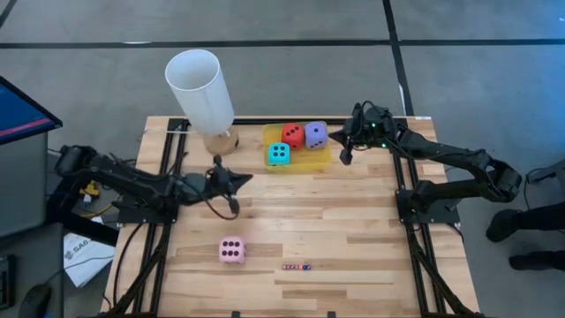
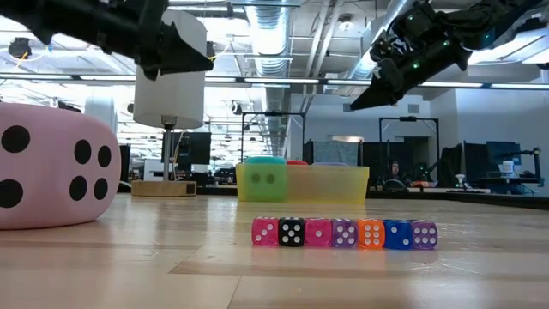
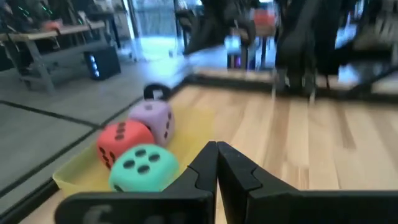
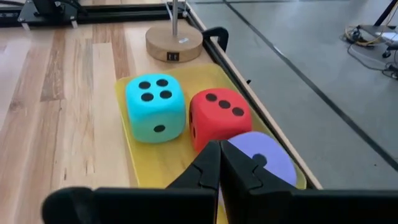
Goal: Pick & Place Dice
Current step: Put the big pink dice into the yellow bin
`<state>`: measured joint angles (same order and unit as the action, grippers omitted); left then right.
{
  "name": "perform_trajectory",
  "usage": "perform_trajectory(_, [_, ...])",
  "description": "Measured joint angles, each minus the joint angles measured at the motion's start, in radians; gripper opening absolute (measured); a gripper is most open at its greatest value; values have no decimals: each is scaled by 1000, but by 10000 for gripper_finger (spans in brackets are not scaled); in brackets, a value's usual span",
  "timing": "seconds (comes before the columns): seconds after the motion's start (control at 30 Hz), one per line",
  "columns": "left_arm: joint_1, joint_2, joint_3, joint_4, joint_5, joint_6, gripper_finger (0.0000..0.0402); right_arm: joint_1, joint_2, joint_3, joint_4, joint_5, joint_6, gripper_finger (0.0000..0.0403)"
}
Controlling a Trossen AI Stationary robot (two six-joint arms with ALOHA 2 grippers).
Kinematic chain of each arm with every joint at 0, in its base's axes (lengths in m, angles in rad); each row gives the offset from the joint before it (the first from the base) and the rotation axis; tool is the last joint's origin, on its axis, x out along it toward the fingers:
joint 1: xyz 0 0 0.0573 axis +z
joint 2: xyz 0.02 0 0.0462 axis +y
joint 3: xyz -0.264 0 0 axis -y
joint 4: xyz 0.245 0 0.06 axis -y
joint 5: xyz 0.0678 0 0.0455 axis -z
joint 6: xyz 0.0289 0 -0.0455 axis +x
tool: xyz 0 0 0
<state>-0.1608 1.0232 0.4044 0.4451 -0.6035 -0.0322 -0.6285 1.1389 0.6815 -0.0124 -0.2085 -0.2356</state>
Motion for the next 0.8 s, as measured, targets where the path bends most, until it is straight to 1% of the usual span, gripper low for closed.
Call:
perform_trajectory(0.1, [-21,40,96,-209,-13,-35,0,0,0,0,-27,0,0,0])
perform_trajectory(0.27, [-23,121,267,-588,-17,-152,0,0,0,0,-40,0,0,0])
perform_trajectory(0.33, [-23,152,322,-677,22,-189,0,0,0,0,-40,0,0,0])
perform_trajectory(0.47, [-32,208,393,-711,158,-246,0,0,0,0,-40,0,0,0])
perform_trajectory(0.53, [-48,237,422,-709,191,-261,0,0,0,0,-40,0,0,0])
perform_trajectory(0.67, [-101,288,475,-765,193,-270,0,0,0,0,-40,0,0,0])
perform_trajectory(0.8, [-144,352,562,-891,194,-350,0,0,0,0,-40,0,0,0])
